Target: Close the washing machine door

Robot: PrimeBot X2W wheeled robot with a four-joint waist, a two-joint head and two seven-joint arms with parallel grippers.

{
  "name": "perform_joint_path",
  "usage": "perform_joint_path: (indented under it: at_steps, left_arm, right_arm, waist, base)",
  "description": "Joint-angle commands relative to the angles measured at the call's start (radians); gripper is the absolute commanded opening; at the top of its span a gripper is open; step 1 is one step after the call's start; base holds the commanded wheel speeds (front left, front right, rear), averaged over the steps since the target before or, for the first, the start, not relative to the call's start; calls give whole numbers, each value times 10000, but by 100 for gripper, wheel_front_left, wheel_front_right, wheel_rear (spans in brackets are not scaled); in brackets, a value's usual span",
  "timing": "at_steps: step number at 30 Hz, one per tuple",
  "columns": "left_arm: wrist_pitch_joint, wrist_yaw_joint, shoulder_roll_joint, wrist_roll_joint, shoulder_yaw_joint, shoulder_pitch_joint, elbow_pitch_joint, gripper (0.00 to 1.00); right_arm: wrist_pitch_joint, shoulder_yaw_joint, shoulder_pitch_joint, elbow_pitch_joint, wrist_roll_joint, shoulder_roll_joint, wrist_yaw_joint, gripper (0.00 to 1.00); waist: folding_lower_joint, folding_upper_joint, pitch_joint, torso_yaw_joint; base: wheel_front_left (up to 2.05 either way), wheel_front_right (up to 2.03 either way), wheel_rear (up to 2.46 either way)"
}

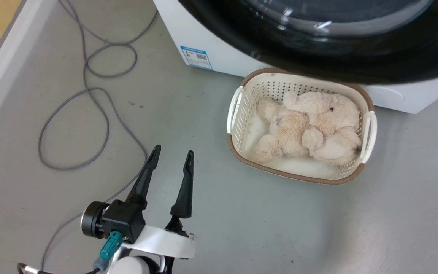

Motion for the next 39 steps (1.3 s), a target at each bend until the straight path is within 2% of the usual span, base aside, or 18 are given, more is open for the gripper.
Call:
perform_joint_path:
  at_steps: [1,11,18,23,29,33,39]
  left_arm:
    - [-43,-19,-14,48,-8,-174,0,100]
    - [-43,300,-18,5,-192,-279,1,100]
    - [-43,324,-19,28,-101,-158,142,100]
    - [-43,275,-19,180,40,-7,366,100]
    - [-43,165,-19,252,330,363,671,100]
    - [-43,91,28,278,544,641,854,100]
    - [-43,59,60,289,807,993,1067,100]
  right_arm:
    - [26,-26,-258,138,71,-138,-17,0]
    - [303,190,-1954,1947,338,-412,-17,0]
    - [-342,594,-1816,2550,607,-231,-17,0]
    - [-1012,1117,-906,2561,907,57,-17,0]
    - [-1737,1729,629,1861,1037,229,-17,0]
    - [-1998,1592,1791,1152,943,446,-17,0]
    - [-2129,649,3819,-97,355,1019,-17,0]
  waist:
    - [-1,-1,33,35]
    - [-1,-1,132,105]
    - [-1,-1,-445,-108]
    - [-1,-1,-1273,-424]
    - [-1,-1,-2358,-930]
    - [-1,-1,-2945,-1275]
    - [-1,-1,-3557,-1727]
  base:
    - [0,0,0]
    - [0,0,0]
    - [0,0,0]
    - [0,0,0]
    - [0,0,0]
    - [0,0,0]
    - [0,0,0]
